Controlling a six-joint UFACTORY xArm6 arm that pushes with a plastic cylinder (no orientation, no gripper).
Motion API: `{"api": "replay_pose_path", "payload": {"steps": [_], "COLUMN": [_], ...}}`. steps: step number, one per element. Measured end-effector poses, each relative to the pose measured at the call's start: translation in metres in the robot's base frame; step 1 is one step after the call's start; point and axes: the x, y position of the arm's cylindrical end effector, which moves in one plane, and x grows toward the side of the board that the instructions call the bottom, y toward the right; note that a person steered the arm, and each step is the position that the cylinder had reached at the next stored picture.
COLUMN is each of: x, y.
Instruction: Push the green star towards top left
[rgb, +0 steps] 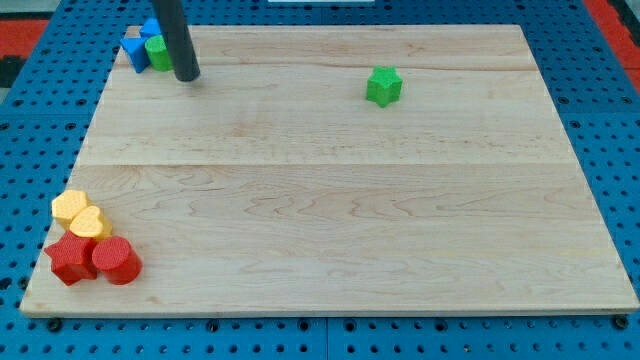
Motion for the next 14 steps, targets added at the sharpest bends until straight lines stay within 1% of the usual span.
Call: {"api": "replay_pose_path", "payload": {"steps": [1, 2, 3, 4, 5, 6, 8, 9, 10, 11, 12, 13, 14], "x": [0.065, 0.125, 0.156, 0.145, 0.108, 0.067, -0.014, -0.028, 0.014, 0.045, 0.037, 0.0, -0.04], "y": [0.046, 0.11, 0.194, 0.267, 0.318, 0.305, 0.179, 0.143, 0.16, 0.212, 0.276, 0.265, 0.211]}}
